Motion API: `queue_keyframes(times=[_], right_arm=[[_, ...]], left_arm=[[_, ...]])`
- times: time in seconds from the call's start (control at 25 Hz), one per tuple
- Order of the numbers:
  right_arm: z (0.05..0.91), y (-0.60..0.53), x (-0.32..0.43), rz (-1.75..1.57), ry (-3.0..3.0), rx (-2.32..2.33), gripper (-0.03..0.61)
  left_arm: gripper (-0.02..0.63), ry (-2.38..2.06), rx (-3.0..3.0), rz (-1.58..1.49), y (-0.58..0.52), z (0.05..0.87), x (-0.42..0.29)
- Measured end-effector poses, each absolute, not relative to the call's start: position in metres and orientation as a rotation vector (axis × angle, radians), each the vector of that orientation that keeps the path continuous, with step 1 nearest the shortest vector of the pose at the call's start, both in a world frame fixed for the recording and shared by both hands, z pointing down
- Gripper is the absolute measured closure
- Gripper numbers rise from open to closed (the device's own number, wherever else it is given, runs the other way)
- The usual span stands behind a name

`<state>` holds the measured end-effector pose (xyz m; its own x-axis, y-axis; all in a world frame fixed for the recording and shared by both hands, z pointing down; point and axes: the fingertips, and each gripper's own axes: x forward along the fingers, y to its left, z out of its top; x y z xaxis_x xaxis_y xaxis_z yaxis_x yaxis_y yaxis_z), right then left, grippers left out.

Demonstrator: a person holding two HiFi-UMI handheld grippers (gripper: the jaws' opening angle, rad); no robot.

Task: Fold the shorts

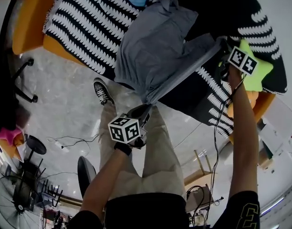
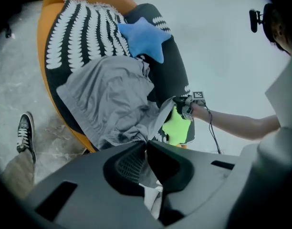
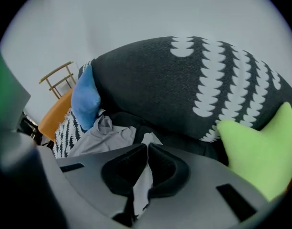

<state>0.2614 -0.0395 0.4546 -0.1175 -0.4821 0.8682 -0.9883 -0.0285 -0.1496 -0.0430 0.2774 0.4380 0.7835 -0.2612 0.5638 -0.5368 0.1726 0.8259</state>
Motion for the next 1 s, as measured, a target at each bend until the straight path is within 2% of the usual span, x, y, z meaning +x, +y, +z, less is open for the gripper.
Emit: queue_keyframes(times=[0.56,1.0], right_arm=[[0.490,-0.168,0.057,1.006,-1.878,1.375,0.558],[0.537,-0.181,-0.060,0.910,-1.887,1.165,0.558]], left_arm=[[0.584,-0.999,1.462,0.229,0.188,0.471,-0.201],[0.584,-1.117,1.347,0.246,0.196,0.520,-0.249]])
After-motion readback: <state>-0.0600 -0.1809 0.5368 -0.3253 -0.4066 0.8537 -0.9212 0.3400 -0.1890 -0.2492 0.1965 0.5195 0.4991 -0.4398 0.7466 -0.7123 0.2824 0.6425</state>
